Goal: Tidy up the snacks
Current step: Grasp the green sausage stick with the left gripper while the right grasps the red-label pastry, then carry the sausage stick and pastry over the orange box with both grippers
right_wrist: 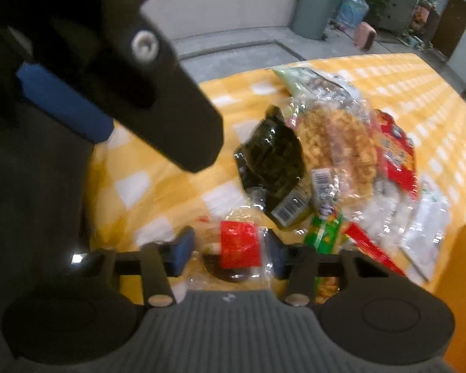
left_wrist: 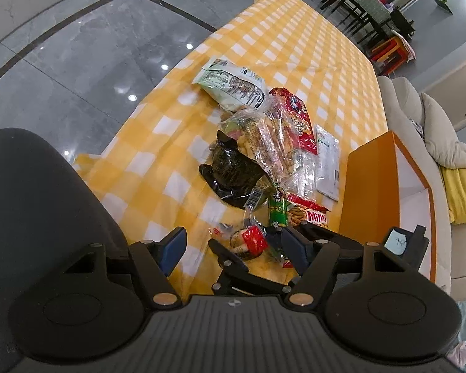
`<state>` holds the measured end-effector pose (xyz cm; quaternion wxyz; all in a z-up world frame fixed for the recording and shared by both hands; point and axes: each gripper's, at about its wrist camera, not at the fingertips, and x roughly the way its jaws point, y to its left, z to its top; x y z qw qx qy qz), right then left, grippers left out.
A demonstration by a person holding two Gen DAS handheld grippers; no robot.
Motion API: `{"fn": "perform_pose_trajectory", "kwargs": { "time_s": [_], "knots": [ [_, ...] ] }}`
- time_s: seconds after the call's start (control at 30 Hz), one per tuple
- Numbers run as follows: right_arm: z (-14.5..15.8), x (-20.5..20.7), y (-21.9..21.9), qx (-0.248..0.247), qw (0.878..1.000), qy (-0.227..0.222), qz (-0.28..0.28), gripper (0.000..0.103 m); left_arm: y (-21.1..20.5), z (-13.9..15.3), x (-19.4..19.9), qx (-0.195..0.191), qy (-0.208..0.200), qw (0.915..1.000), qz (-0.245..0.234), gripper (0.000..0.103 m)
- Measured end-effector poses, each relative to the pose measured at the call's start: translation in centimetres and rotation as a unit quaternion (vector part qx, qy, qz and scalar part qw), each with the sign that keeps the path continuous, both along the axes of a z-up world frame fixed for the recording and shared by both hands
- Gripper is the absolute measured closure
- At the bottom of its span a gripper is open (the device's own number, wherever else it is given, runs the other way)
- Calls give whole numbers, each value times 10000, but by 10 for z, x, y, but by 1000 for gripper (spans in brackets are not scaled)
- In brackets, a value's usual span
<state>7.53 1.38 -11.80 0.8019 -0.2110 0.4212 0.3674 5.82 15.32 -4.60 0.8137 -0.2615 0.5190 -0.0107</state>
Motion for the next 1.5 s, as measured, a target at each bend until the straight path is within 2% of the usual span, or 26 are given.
{"fn": "perform_pose_trajectory", "kwargs": {
  "time_s": [0.07, 0.23, 0.37, 0.5, 0.67, 0.8, 0.87, 0.93, 0.97, 1.07, 1.2, 1.27, 1.4, 1.5],
  "knots": [
    [-1, 2, -2, 78, 10000, 4, -52, 66, -1, 0, 0, 29, 2, 10000, -7, 21],
    [7, -8, -13, 120, 9989, -212, -395, 68, -3, 0, -2, 99, -10, 9999, -28, 21],
    [22, -11, -27, 302, 9970, -199, -688, 68, -5, 0, -4, 149, -49, 9999, 36, 21],
    [42, -21, -45, 453, 9938, -301, -973, 68, -13, 1, -5, 413, -87, 9991, 46, 21],
    [70, -25, -78, 673, 9852, -548, -1478, 68, -29, 2, -8, 799, -266, 9964, -94, 20],
    [95, -27, -119, 1101, 9709, -752, -1987, 68, -46, 1, -9, 1006, -392, 9936, -320, 20],
    [105, -26, -137, 1247, 9625, -890, -2239, 68, -53, -1, -8, 935, -492, 9932, -497, 25],
    [110, -20, -154, 1347, 9550, -980, -2454, 68, -60, -3, -6, 669, -643, 9927, -767, 32],
    [113, -20, -162, 1408, 9510, -1024, -2554, 68, -63, -3, -5, 580, -686, 9923, -849, 39],
    [116, -19, -178, 1573, 9431, -1059, -2730, 68, -76, -4, 2, 747, -766, 9896, -965, 47],
    [121, -18, -196, 1825, 9351, -994, -2871, 68, -96, -23, 19, 714, -308, 9898, -1191, 64],
    [122, -18, -200, 1929, 9327, -977, -2886, 68, -103, -34, 29, 681, -53, 9898, -1247, 65],
    [123, -18, -205, 2047, 9273, -976, -2978, 68, -107, -47, 46, 610, 317, 9928, -977, 65],
    [123, -18, -208, 2085, 9241, -912, -3070, 68, -111, -55, 62, 858, 512, 9914, -842, 72]
  ]
}}
